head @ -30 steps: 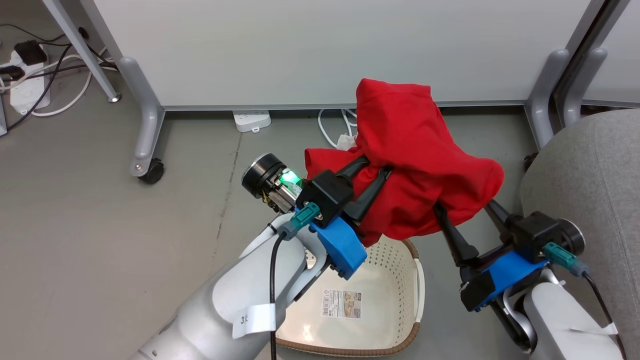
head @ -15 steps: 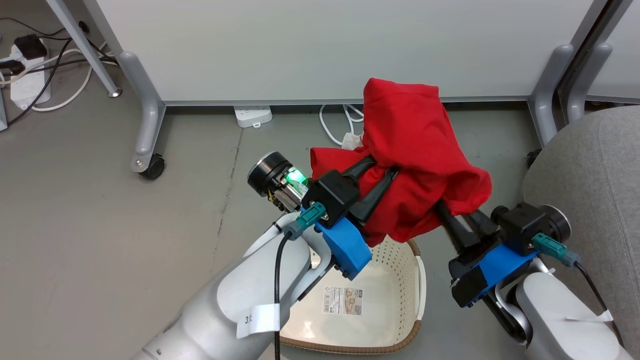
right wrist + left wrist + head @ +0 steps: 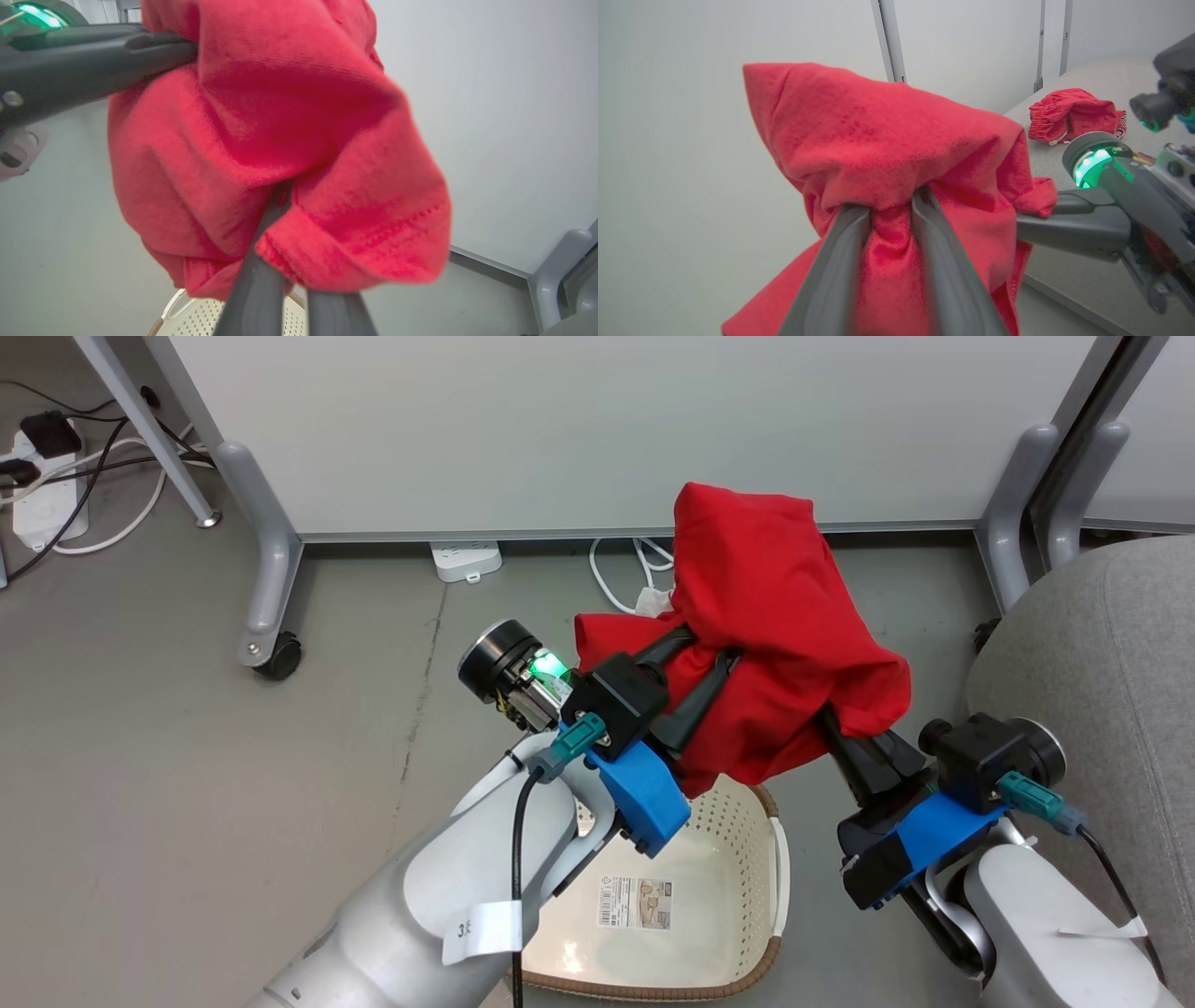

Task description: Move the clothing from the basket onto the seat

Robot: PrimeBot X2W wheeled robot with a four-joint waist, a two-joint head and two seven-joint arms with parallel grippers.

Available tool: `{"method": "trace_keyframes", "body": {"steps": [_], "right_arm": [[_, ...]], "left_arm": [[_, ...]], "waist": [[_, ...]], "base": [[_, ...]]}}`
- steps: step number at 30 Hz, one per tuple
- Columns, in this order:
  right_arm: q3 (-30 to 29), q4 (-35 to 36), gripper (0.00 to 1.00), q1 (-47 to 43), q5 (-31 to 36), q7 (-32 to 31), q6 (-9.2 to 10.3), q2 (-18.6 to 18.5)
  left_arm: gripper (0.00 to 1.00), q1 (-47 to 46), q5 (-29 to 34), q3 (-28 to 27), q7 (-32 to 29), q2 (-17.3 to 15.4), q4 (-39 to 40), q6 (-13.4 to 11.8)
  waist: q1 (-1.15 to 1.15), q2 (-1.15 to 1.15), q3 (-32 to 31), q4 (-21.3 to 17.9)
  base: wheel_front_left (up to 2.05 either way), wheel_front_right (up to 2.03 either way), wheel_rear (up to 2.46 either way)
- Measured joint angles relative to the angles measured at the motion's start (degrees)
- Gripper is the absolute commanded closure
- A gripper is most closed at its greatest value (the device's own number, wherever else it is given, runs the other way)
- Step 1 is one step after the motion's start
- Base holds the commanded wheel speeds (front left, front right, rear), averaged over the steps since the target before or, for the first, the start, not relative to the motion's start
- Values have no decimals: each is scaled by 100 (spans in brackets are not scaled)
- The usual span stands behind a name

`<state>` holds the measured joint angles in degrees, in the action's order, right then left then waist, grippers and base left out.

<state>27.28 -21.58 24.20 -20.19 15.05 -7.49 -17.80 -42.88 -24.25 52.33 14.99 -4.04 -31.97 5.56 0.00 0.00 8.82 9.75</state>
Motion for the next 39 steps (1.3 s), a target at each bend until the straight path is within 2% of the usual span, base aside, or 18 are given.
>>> {"method": "trace_keyframes", "body": {"steps": [1, 18, 27, 39], "right_arm": [[-8, 14, 100, -4, 0, 0, 0, 1], [-149, 163, 100, -133, 3, -1, 0, -5], [-619, 425, 100, -99, 141, -1, 0, -4], [-1451, 957, 100, 54, 460, -1, 0, 48]], "left_arm": [[0, 2, 9, -2, 0, 1, -13, -4], [0, 51, 113, -148, 1, -24, 11, -48], [0, 56, 167, -166, 8, -65, 66, -49], [0, 2, 259, -124, 8, -104, 94, -40]], "waist": [[0, 0, -4, -4], [0, 0, 58, -130], [0, 0, 231, -403], [0, 0, 591, -969]], "base": [[0, 0, 0], [0, 0, 0], [0, 0, 0], [0, 0, 0]]}}
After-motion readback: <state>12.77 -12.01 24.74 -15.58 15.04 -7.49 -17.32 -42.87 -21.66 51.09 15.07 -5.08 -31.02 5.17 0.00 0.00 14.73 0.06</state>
